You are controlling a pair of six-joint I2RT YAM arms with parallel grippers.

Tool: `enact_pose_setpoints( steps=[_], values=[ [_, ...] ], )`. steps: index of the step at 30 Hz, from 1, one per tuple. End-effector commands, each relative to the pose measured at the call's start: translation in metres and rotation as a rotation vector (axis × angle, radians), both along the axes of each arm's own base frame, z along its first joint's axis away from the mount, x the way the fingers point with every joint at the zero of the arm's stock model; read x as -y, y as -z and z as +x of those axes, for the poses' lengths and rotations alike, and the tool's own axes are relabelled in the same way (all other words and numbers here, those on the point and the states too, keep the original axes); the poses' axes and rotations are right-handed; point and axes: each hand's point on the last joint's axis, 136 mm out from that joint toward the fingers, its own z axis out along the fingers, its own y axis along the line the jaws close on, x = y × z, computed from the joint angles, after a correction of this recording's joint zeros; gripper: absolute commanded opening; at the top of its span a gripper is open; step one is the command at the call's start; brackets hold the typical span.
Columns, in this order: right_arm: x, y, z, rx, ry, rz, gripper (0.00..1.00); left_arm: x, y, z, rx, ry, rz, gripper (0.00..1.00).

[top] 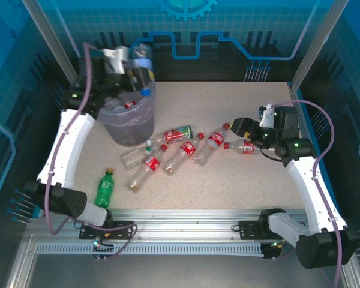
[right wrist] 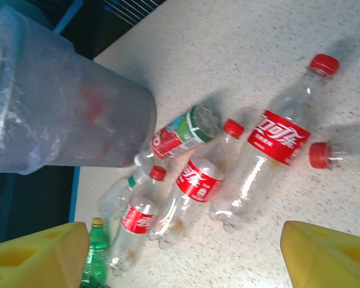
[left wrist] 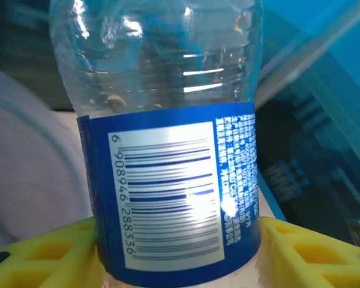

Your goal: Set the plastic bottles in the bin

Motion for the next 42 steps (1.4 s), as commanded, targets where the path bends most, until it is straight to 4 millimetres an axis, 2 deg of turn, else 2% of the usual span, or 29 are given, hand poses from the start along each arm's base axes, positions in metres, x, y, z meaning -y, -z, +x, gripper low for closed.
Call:
enact_pose_setpoints(
  steps=[1, 3, 6, 15, 18, 23, 29, 33, 38, 42],
  values=[
    [0.010, 0.015, -0.014, -0.040, 0.006, -0.077, 0.84, -0.049, 0.021, 0.008, -0.096, -0.125, 0.088, 0.45],
    [0.012, 0.021, -0.017, -0.056, 0.005, -0.094, 0.83, -0.075, 0.036, 0.019, -0.136, -0.187, 0.140, 0.44],
    [0.016, 0.027, -0.022, -0.072, 0.009, -0.120, 0.84, -0.095, 0.061, 0.031, -0.202, -0.225, 0.220, 0.42],
    [0.029, 0.049, -0.022, -0.120, 0.034, -0.215, 0.84, -0.110, 0.138, 0.036, -0.394, -0.210, 0.363, 0.37],
    [0.029, 0.052, -0.020, -0.126, 0.027, -0.218, 0.84, -0.109, 0.160, 0.036, -0.440, -0.187, 0.392, 0.36],
    [0.031, 0.058, -0.019, -0.140, 0.030, -0.235, 0.84, -0.095, 0.188, 0.037, -0.498, -0.125, 0.432, 0.36],
    [0.057, 0.072, -0.022, -0.227, 0.072, -0.394, 0.86, -0.076, 0.215, 0.039, -0.547, -0.057, 0.472, 0.36],
    [0.065, 0.075, -0.019, -0.244, 0.073, -0.448, 0.87, -0.066, 0.226, 0.039, -0.568, -0.021, 0.491, 0.44],
    [0.066, 0.076, -0.017, -0.247, 0.069, -0.457, 0.87, -0.057, 0.227, 0.037, -0.568, 0.010, 0.489, 0.71],
    [0.066, 0.078, -0.016, -0.251, 0.066, -0.461, 0.88, -0.054, 0.217, 0.037, -0.539, 0.018, 0.473, 0.86]
  ],
)
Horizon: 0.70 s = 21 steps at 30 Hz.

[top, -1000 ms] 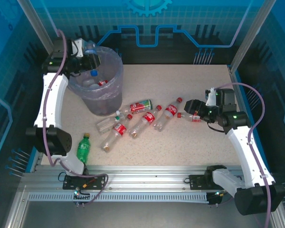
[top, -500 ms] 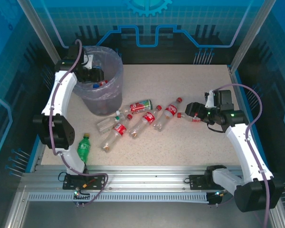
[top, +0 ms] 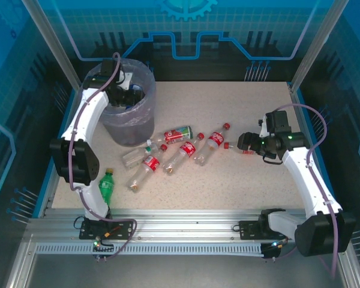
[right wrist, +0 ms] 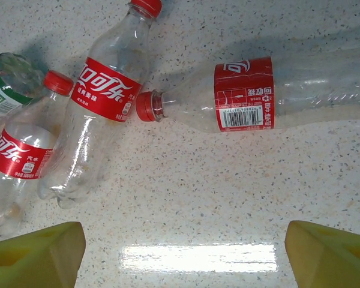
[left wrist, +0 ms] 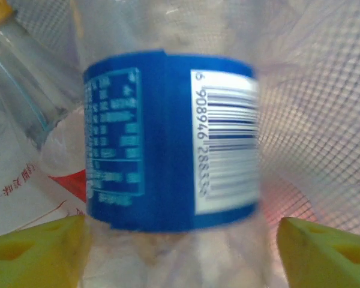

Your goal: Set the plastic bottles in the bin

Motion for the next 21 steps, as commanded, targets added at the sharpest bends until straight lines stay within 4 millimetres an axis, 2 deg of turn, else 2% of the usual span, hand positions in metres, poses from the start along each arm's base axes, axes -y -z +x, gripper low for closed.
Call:
enact_pose_setpoints(
  steps=[1, 5, 10, 13, 15, 18, 21],
  values=[
    [0.008, -0.006, 0.002, 0.001, 0.005, -0.034, 0.88, 0.003, 0.008, -0.011, -0.057, 0.019, -0.010, 0.90],
    [0.013, -0.003, 0.006, -0.008, 0.016, -0.051, 0.89, 0.006, -0.011, -0.009, -0.015, 0.026, -0.029, 0.99],
    [0.021, -0.001, 0.017, -0.013, 0.043, -0.085, 0.95, 0.002, -0.040, -0.010, 0.049, 0.016, -0.010, 0.99],
    [0.039, 0.006, 0.021, -0.043, 0.099, -0.138, 1.00, -0.007, -0.062, -0.014, 0.100, -0.008, 0.031, 0.99],
    [0.054, 0.011, 0.021, -0.069, 0.164, -0.144, 1.00, -0.016, -0.082, -0.019, 0.148, -0.041, 0.074, 0.99],
    [0.066, 0.019, 0.024, -0.059, 0.273, -0.066, 1.00, -0.027, -0.112, -0.029, 0.225, -0.082, 0.116, 0.99],
    [0.079, 0.035, 0.028, -0.053, 0.398, 0.030, 1.00, -0.030, -0.135, -0.040, 0.285, -0.099, 0.117, 0.99]
  ],
)
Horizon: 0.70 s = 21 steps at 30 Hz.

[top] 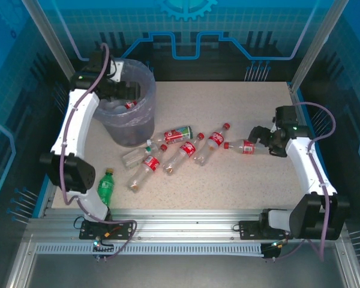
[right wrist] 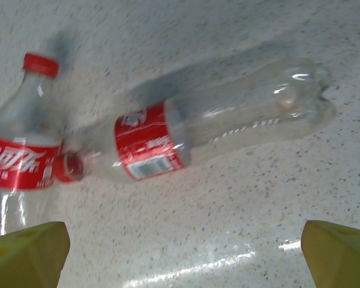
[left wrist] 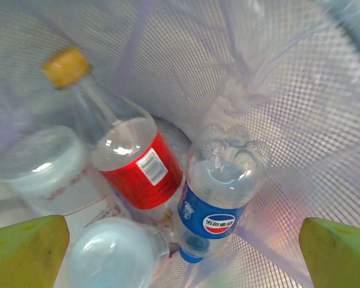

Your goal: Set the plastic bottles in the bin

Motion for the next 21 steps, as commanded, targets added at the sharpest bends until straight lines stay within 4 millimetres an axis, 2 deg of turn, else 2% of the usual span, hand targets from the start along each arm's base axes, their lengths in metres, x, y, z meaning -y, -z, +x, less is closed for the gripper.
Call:
enact_pose_setpoints(
  steps=[1, 5, 7, 11, 13, 17, 21],
  values=[
    [0.015, 0.018, 0.008, 0.037, 0.164, 0.117, 1.00, -0.006, -0.049, -0.023, 0.111, -0.021, 0.020, 0.99],
    [0.033, 0.040, 0.023, 0.094, 0.331, 0.234, 0.99, 0.014, -0.055, -0.045, 0.116, 0.026, -0.006, 0.99],
    [0.035, 0.049, 0.027, 0.125, 0.400, 0.300, 0.98, 0.027, -0.054, -0.058, 0.126, 0.050, -0.023, 0.99],
    [0.035, 0.067, 0.042, 0.192, 0.547, 0.445, 0.98, 0.062, -0.039, -0.084, 0.111, 0.124, -0.078, 0.98],
    [0.039, 0.075, 0.047, 0.203, 0.609, 0.474, 0.99, 0.073, -0.030, -0.095, 0.089, 0.147, -0.082, 0.98],
    [0.049, 0.096, 0.054, 0.199, 0.706, 0.480, 0.99, 0.078, -0.014, -0.115, 0.062, 0.150, -0.097, 0.98],
    [0.053, 0.118, 0.058, 0.160, 0.736, 0.472, 0.98, 0.075, -0.011, -0.127, 0.067, 0.141, -0.109, 0.98]
  ],
)
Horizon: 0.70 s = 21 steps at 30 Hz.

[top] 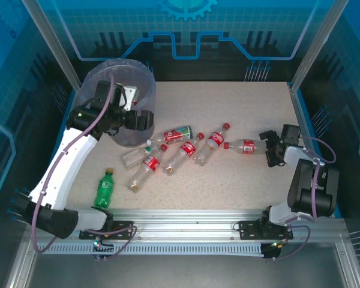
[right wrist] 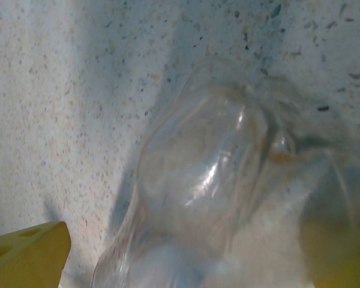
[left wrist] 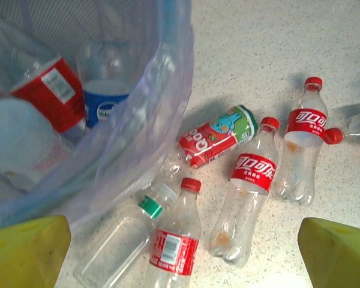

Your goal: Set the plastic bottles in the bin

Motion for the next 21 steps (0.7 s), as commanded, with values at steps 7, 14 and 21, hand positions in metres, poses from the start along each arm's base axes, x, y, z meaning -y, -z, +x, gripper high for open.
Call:
enact_pose_setpoints(
  steps=[7, 14, 21],
  values=[
    [0.017, 0.017, 0.012, -0.002, 0.052, -0.029, 0.81, 0.006, -0.016, -0.012, 0.050, -0.005, -0.051, 0.97],
    [0.019, 0.010, 0.013, 0.036, -0.010, -0.030, 0.64, 0.044, -0.020, -0.011, 0.052, 0.084, -0.119, 0.98],
    [0.017, -0.037, 0.010, 0.105, -0.123, -0.104, 0.59, 0.078, -0.032, -0.013, 0.065, 0.177, -0.187, 0.98]
  ],
)
